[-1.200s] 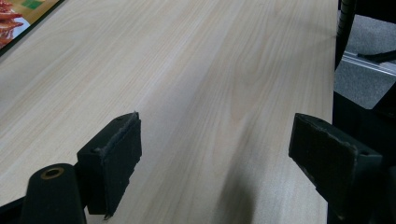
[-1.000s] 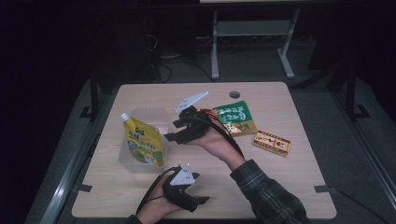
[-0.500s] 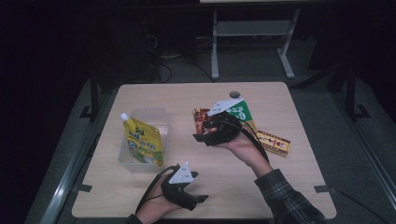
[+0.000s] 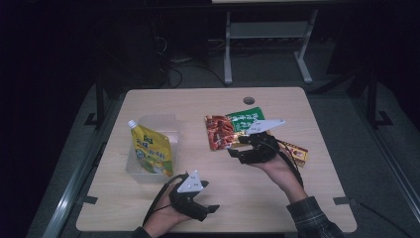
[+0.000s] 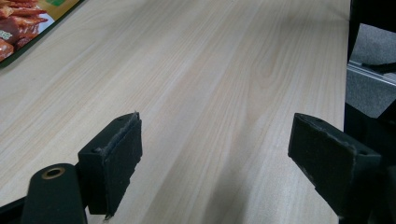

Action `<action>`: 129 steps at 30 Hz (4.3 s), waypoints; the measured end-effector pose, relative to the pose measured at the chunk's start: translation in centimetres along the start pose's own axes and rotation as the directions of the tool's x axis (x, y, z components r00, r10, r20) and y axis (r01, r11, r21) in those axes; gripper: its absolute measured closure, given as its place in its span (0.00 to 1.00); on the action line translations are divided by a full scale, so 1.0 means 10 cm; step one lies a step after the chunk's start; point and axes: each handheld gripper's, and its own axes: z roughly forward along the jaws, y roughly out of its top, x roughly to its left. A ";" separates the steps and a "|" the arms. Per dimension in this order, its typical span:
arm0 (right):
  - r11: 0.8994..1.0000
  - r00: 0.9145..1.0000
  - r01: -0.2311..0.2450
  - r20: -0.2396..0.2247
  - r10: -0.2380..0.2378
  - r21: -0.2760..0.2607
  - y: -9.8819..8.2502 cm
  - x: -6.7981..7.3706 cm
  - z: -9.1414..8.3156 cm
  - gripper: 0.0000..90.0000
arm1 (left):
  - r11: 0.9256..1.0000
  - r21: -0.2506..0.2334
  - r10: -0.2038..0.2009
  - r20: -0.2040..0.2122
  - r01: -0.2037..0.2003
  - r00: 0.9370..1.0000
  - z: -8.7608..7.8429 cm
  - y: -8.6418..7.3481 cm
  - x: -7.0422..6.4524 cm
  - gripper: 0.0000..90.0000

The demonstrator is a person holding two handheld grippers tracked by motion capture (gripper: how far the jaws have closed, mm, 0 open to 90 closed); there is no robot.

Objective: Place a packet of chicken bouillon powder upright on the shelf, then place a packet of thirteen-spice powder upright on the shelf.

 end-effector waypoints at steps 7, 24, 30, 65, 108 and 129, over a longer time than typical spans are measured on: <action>0.998 0.996 -0.051 0.072 0.048 0.045 -0.26 -0.16 -0.07 0.61 | 1.000 -0.003 0.004 -0.007 -0.004 1.000 -0.03 0.01 0.01 0.19; 0.971 0.914 -0.240 0.332 0.233 -0.020 -0.68 -1.14 -0.46 1.00 | 1.000 -0.003 0.008 -0.006 -0.008 1.000 -0.05 0.01 0.02 0.19; 0.956 0.879 -0.290 0.386 0.281 -0.036 -0.79 -1.42 -0.45 1.00 | 1.000 -0.001 0.009 -0.006 -0.009 1.000 -0.04 0.01 0.02 0.19; 0.963 0.962 -0.198 0.226 0.156 0.181 -0.80 -1.13 -0.11 1.00 | 1.000 -0.005 -0.005 -0.004 0.005 1.000 -0.06 0.00 0.03 0.20; 0.921 0.945 -0.285 0.241 0.222 0.265 -1.18 -1.17 -0.35 1.00 | 1.000 0.012 -0.003 0.011 0.003 1.000 0.00 -0.03 0.05 0.19; 0.940 0.996 -0.084 0.035 0.077 0.332 -0.84 -0.55 0.13 1.00 | 1.000 0.010 -0.004 0.002 0.004 1.000 0.00 -0.03 0.06 0.19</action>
